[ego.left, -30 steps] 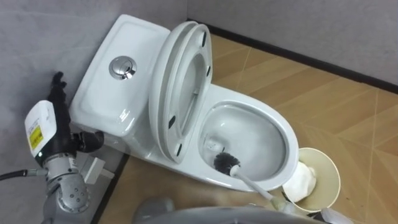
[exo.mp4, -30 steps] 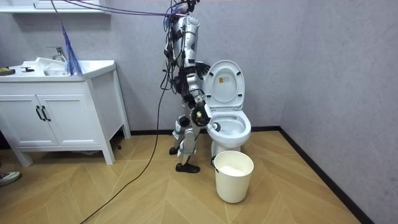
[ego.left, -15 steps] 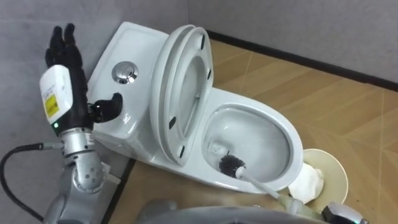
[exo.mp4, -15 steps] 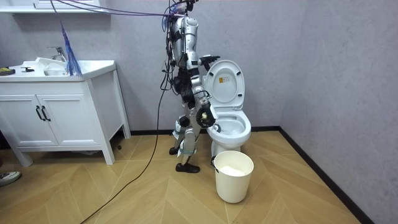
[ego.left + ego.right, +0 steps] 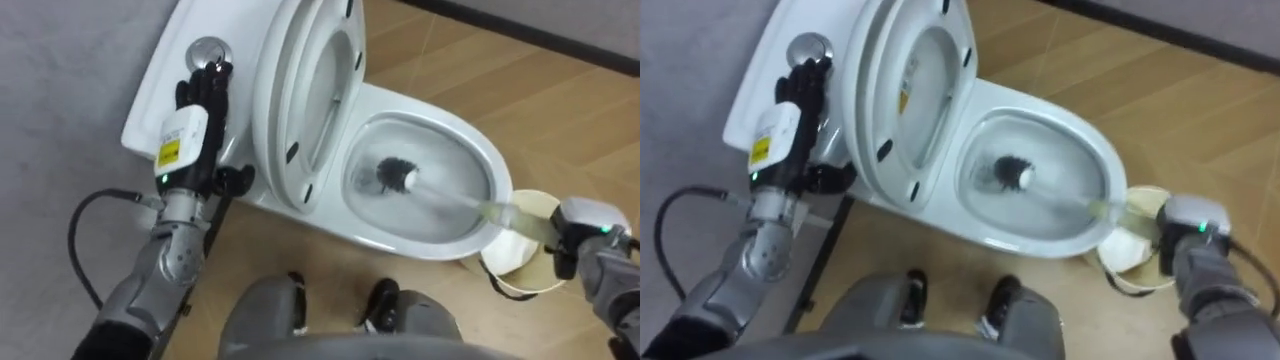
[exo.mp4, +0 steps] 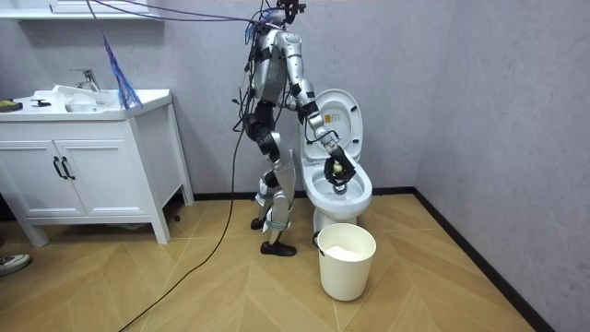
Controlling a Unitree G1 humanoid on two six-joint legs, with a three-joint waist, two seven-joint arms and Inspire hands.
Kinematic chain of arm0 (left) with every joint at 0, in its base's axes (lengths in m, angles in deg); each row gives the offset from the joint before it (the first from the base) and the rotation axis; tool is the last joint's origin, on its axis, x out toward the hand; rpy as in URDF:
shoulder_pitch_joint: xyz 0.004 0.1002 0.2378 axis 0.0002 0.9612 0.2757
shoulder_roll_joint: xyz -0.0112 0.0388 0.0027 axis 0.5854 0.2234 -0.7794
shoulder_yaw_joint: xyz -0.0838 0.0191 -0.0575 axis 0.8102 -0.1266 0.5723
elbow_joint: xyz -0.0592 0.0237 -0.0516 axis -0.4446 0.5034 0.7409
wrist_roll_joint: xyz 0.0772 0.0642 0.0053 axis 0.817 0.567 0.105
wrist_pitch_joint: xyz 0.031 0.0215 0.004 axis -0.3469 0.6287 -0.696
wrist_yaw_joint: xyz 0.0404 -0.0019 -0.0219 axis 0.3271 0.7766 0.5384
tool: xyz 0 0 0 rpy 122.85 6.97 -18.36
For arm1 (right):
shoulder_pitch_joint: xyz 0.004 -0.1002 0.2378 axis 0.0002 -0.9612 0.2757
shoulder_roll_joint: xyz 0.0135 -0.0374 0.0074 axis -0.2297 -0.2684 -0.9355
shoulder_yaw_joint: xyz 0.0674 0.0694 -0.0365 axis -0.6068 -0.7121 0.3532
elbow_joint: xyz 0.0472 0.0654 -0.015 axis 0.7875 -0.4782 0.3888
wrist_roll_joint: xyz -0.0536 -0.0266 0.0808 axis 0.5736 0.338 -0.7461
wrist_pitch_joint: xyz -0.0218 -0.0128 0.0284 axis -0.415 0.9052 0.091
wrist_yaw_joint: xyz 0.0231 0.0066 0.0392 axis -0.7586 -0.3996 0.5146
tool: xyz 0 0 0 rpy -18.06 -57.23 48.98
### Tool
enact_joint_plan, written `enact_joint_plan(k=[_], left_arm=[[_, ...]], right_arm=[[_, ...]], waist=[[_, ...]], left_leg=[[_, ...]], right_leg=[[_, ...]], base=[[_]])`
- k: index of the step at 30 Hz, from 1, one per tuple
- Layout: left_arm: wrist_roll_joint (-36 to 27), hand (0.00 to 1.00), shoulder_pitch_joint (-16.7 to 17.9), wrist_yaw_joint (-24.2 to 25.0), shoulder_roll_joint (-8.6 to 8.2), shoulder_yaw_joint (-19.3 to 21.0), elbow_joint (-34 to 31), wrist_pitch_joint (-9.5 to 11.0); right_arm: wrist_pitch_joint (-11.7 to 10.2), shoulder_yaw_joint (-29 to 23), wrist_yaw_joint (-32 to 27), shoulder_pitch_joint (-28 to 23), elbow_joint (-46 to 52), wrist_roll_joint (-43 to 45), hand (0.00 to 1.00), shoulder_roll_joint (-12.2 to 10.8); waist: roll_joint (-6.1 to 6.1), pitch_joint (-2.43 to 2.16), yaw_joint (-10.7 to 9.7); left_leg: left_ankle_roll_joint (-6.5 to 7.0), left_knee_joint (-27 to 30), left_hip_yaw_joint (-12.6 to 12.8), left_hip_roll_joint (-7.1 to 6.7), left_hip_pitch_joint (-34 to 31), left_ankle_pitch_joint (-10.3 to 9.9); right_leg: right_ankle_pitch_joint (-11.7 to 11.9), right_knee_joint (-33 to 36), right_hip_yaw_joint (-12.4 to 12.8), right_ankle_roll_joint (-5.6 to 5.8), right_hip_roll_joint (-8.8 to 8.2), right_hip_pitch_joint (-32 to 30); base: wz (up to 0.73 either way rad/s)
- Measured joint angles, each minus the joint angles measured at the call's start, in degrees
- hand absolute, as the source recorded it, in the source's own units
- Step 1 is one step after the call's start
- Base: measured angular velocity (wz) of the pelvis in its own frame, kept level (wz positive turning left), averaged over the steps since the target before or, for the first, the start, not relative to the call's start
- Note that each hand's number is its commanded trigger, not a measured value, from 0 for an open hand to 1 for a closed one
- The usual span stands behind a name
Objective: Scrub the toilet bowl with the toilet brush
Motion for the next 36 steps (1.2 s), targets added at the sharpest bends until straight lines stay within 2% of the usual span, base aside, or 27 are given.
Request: enact_joint_plan(k=[2, 5, 10, 14, 16, 19, 20, 22, 25, 26, 29, 30, 34, 36], left_arm=[[0.01, 0.00, -1.06, 0.53, 0.08, -0.17, 0.21, -0.04], [-0.04, 0.00, -2.44, 0.76, 0.48, -0.33, 0.12, -0.05], [0.00, 0.00, -4.12, -0.33, 0.62, -0.49, -0.73, -0.03], [-0.08, 0.00, -4.33, -2.14, 2.60, -1.61, -1.65, -0.03], [-0.10, 0.00, -4.30, -2.67, 2.78, -1.53, -1.78, -0.05], [-0.10, 0.00, -4.49, -3.42, 3.19, -1.63, -1.73, -0.04], [-0.10, 0.00, -4.86, -3.50, 3.18, -2.09, -1.23, -0.04], [-0.10, 0.00, -4.94, -3.75, 3.18, -2.52, -0.90, -0.05], [-0.09, 0.00, -4.85, -3.95, 3.11, -2.62, -0.72, -0.17], [-0.19, 0.00, -4.98, -4.16, 3.09, -2.64, -0.56, -0.17], [-1.64, 0.00, -4.93, -5.61, 3.09, -3.25, -0.20, -0.17], [-3.11, 0.00, -4.85, -6.73, 3.13, -3.75, 0.19, -0.11], [-5.84, 0.00, -4.61, -8.15, 3.17, -3.79, 0.41, -0.02], [-6.89, 0.00, -4.67, -8.40, 3.70, -3.80, 0.60, -0.05]], right_arm=[[0.20, 0.09, -0.36, 1.64, -0.06, 0.42, 1.00, 0.56], [1.58, 1.87, -1.42, 3.74, 0.36, 1.00, 1.00, 0.64], [3.05, 4.09, -2.02, 4.99, 0.43, 1.12, 1.00, 0.64], [4.85, 5.15, -2.76, 6.73, 0.73, 0.66, 1.00, 0.71], [5.29, 5.64, -2.85, 7.37, 1.37, 0.86, 1.00, 0.75], [5.74, 6.27, -3.18, 7.25, 4.90, 1.33, 1.00, 0.80], [6.28, 6.98, -3.33, 7.30, 5.23, 2.09, 1.00, 0.81], [7.73, 8.35, -3.68, 7.11, 6.05, 3.67, 1.00, 0.79], [9.11, 10.33, -4.01, 6.72, 7.74, 7.10, 1.00, 0.67], [9.56, 10.84, -4.03, 6.69, 8.13, 8.05, 1.00, 0.68], [11.11, 11.87, -4.42, 3.47, 12.55, 8.43, 1.00, 0.48], [11.57, 12.01, -4.40, 2.48, 13.43, 8.39, 1.00, 0.09], [11.95, 12.35, -4.41, 1.80, 14.91, 7.46, 1.00, -0.50], [11.94, 12.33, -4.57, 2.00, 15.53, 5.88, 1.00, -0.53]], waist=[[0.08, 0.14, 0.05], [0.04, 0.20, 1.22], [0.01, 0.21, 2.10], [0.12, 0.14, 2.95], [0.23, 0.08, 3.13], [1.44, -0.24, 3.17], [1.54, -0.14, 3.31], [2.21, -0.19, 3.78], [2.39, 0.00, 4.60], [2.82, 0.06, 4.61], [3.26, 0.08, 4.63], [3.33, 0.16, 4.82], [3.30, 0.30, 4.62], [3.29, 0.30, 4.56]], left_leg=[[0.34, -0.03, 0.26, -0.32, -1.95, 0.49], [0.79, -0.29, 1.75, -0.96, -4.36, 1.18], [0.87, -0.31, 2.45, -1.05, -8.28, 2.31], [0.57, -0.08, 3.37, -1.00, -11.04, 2.77], [0.55, -0.40, 3.75, -0.90, -11.57, 3.03], [0.43, -0.86, 3.30, -1.04, -12.23, 3.49], [0.44, -1.08, 3.27, -1.10, -12.13, 3.61], [0.42, -1.09, 3.33, -0.92, -12.00, 3.61], [0.35, -1.28, 4.08, 0.00, -11.98, 3.62], [0.27, -1.43, 4.23, 0.10, -11.94, 3.65], [-0.13, -2.22, 4.27, 0.51, -11.83, 3.91], [-0.27, -2.25, 4.27, 1.09, -11.71, 3.96], [-0.74, -2.19, 4.45, 1.89, -11.81, 4.19], [-1.03, -1.78, 4.50, 2.19, -11.90, 4.37]], right_leg=[[0.01, 1.38, 0.34, -0.04, -0.96, -2.46], [0.56, 2.80, 1.73, -0.47, -1.94, -6.51], [1.41, 3.08, 1.67, -1.06, -2.38, -10.79], [1.86, 3.19, 1.46, -1.79, -2.38, -14.05], [1.94, 3.15, 1.45, -1.94, -2.36, -14.79], [2.02, 2.95, 1.13, -2.07, -2.46, -15.26], [2.02, 2.94, 1.17, -2.07, -2.47, -15.25], [2.03, 2.82, 1.26, -2.08, -2.23, -15.02], [2.47, 1.86, 1.51, -2.39, -1.57, -14.99], [2.64, 1.35, 1.50, -2.49, -1.29, -14.97], [2.98, 0.32, 1.49, -2.64, -0.41, -14.78], [3.37, -0.34, 1.52, -2.77, 0.39, -14.26], [3.68, -1.18, 1.61, -3.20, 1.24, -14.13], [3.73, -1.29, 1.78, -3.46, 1.44, -14.21]], base=[[0.00], [-0.16], [-0.03], [-0.10], [-0.05], [0.07], [0.04], [-0.04], [-0.14], [-0.09], [-0.06], [-0.10], [-0.07], [-0.04]])
